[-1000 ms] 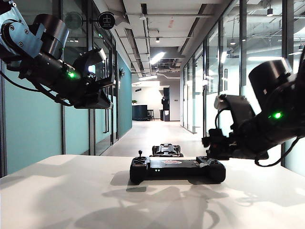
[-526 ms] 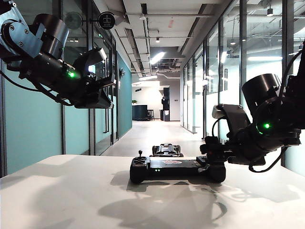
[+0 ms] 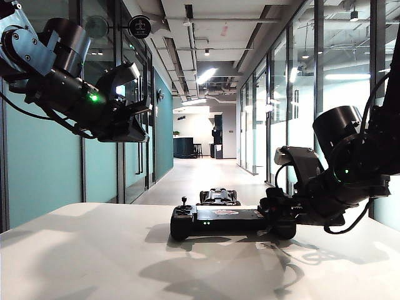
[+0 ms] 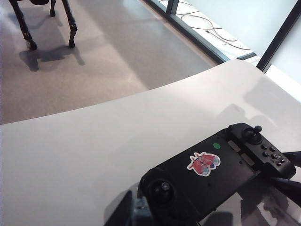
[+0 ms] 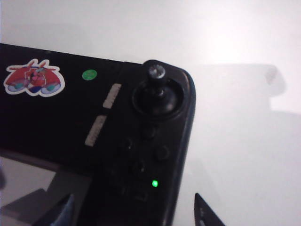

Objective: Push the left joystick on the remote control sitting on the white table forward to make the robot dog walk in a straight line until it approaches the door.

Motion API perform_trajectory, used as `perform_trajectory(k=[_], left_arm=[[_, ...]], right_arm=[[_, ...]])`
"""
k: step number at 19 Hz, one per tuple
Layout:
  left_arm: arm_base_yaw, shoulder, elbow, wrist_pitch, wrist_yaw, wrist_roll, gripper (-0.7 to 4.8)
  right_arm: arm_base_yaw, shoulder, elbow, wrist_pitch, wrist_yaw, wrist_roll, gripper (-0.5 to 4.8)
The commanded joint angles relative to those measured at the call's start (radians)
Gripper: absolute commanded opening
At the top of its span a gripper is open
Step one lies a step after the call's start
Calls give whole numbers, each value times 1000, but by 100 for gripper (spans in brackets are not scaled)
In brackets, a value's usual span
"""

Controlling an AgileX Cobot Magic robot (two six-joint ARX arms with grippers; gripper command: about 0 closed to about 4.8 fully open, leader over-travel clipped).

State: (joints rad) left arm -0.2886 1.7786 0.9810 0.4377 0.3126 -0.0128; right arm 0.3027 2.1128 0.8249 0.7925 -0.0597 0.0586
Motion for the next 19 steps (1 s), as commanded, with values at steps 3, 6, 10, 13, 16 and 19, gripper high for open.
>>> perform_trajectory(k=[3,6,10,13,16,19], left_arm=[[-2,-4,3,13,6,4,-5],[-2,-4,3,12,6,4,-5],[-2,-4,3,11,6,4,-5],[-2,-4,3,0,6,4,-5],[-2,-4,3,-3,6,4,-5],[-2,-2,3,-3,6,5,-6]], right_arm=[[1,32,61,-35,-30,1,319],[1,47,88,-58,-27,0,318],[1,47,89,-56,-24,1,268],[3,47,88,-56,-10,1,219],[9,47,88,-55,29,2,219],[11,47,88,-48,92,78,219]])
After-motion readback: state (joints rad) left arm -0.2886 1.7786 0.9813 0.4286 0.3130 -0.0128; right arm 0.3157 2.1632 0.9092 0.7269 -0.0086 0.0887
